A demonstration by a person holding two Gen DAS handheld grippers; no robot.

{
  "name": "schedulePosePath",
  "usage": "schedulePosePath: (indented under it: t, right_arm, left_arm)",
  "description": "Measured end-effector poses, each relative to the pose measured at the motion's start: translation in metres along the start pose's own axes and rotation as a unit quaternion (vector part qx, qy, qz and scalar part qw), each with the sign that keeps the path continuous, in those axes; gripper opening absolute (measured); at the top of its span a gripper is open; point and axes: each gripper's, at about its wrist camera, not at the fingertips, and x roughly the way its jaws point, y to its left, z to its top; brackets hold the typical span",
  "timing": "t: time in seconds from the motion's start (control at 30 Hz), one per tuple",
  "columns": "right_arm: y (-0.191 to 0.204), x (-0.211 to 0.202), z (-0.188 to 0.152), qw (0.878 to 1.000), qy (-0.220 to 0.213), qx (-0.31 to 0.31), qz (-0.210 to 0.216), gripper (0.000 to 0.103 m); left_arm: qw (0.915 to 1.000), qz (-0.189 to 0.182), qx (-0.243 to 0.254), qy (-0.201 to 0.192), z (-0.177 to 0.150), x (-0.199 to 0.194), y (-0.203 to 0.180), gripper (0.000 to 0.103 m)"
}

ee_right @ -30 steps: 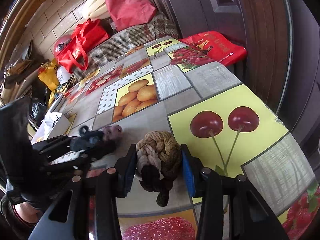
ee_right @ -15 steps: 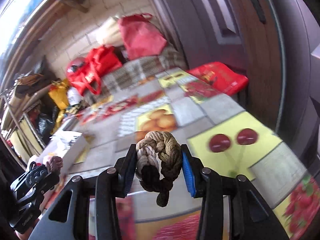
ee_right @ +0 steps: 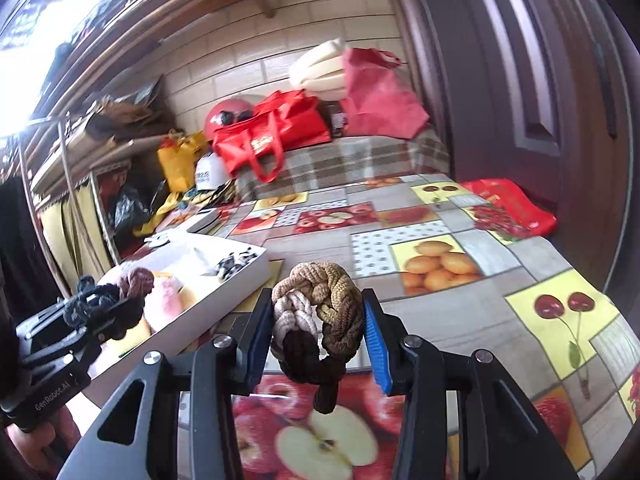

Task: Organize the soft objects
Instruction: 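Carry both rope toys over the white box and open both grippers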

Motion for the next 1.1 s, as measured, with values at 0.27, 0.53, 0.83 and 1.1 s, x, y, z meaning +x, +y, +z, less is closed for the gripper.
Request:
schedulePosePath:
  t: [0.27,0.53,0.83,1.1]
  right_arm:
    - [0.033,0.010,-0.004,0.999,0.005,-0.034,0.014,0.043]
    - [0.051,0.016,-0.006,0.998,0.013,-0.052,0.023,0.043]
    - [0.054,0.017,-0.007,0.998,0.017,-0.054,0.023,0.043]
    - [0.063,0.022,-0.008,0.998,0.024,-0.057,0.032,0.043]
  left_arm:
    - [0.9983,0.050,-0.029,-0.006,-0.008,-0.021,0.046,0.027]
    - [0.9961,0.072,-0.051,-0.008,-0.012,-0.028,0.069,0.027]
    - [0.9962,0.071,-0.050,-0.006,-0.011,-0.027,0.068,0.027]
    - [0.9957,0.077,-0.052,-0.006,-0.012,-0.028,0.072,0.027]
